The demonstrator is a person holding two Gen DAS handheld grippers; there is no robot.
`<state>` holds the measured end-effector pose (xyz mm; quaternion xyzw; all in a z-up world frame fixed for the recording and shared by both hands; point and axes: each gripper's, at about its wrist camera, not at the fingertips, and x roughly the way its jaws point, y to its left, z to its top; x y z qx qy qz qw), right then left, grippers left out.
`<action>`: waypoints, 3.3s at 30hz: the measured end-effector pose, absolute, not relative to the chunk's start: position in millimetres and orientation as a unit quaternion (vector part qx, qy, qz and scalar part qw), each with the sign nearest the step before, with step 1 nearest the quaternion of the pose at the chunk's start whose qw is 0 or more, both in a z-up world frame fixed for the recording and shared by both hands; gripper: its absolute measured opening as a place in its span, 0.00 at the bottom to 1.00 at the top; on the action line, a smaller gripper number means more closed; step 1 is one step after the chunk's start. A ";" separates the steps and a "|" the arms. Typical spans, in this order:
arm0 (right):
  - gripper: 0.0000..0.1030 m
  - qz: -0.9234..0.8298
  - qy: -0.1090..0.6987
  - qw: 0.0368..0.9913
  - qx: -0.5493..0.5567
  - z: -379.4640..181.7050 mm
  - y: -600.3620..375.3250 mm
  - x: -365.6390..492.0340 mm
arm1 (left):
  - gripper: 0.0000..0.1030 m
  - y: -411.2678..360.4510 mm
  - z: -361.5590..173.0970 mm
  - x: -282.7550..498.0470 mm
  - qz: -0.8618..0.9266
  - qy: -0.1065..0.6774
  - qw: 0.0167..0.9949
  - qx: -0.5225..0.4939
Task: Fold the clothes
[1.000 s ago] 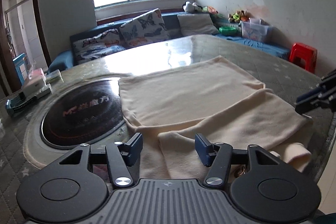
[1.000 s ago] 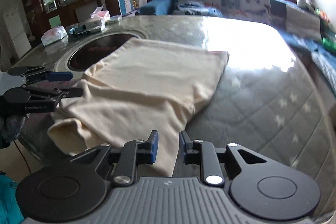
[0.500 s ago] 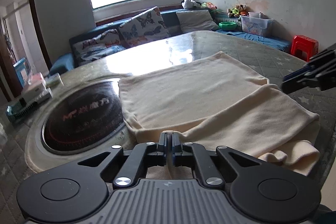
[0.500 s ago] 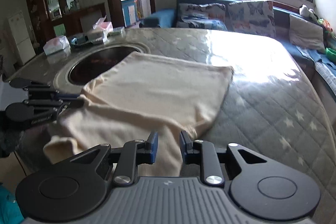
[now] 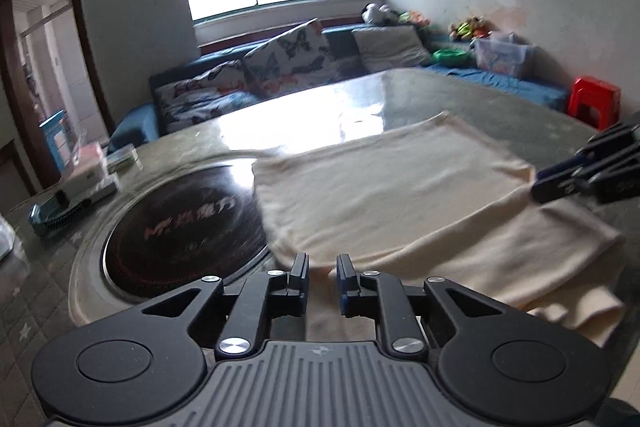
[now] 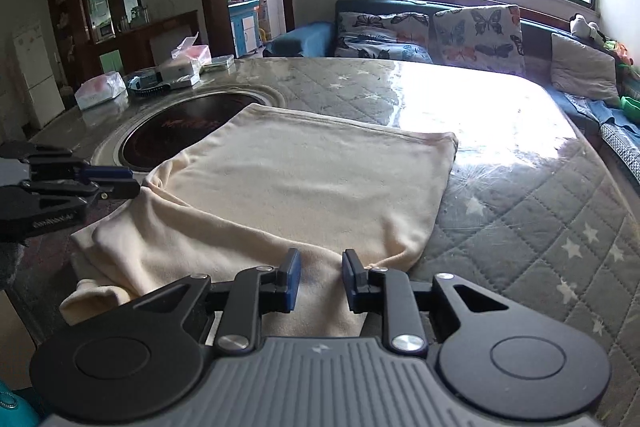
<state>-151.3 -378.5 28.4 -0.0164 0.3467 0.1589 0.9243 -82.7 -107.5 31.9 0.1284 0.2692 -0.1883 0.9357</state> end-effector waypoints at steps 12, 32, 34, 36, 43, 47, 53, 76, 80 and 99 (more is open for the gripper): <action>0.34 0.200 0.359 0.909 -0.074 26.5 -364.4 -190.9 | 0.29 -107.1 18.2 -101.5 -0.231 0.269 0.918 0.177; 0.35 0.252 0.336 0.902 -0.099 36.3 -333.8 -186.8 | 0.46 -100.8 13.3 -172.2 -0.314 0.217 0.874 0.300; 0.35 0.270 0.337 0.896 -0.103 31.5 -320.9 -180.3 | 0.47 -103.8 10.4 -173.3 -0.323 0.213 0.869 0.308; 0.35 0.285 0.343 0.888 -0.110 25.1 -309.4 -176.0 | 0.48 -106.8 7.4 -173.3 -0.331 0.211 0.864 0.314; 0.35 0.285 0.335 0.891 -0.116 32.9 -311.5 -181.3 | 0.48 -114.6 0.7 -166.0 -0.358 0.198 0.857 0.312; 0.35 0.251 0.326 0.906 -0.103 41.8 -332.8 -177.9 | 0.48 -119.5 -2.1 -163.0 -0.371 0.193 0.855 0.306; 0.35 0.202 0.340 0.916 -0.067 27.3 -359.8 -148.7 | 0.44 -122.9 -1.8 -159.2 -0.371 0.189 0.858 0.301; 0.47 0.279 0.323 0.884 -0.192 34.6 -346.7 -221.7 | 0.10 -113.2 29.1 -100.6 -0.361 0.231 0.889 0.161; 0.25 0.283 0.324 0.882 -0.192 21.3 -333.3 -209.6 | 0.15 -108.9 28.4 -106.8 -0.361 0.233 0.886 0.173; 0.09 0.245 0.314 0.910 -0.116 45.6 -336.2 -187.8 | 0.07 -90.5 1.8 -144.3 -0.331 0.201 0.884 0.261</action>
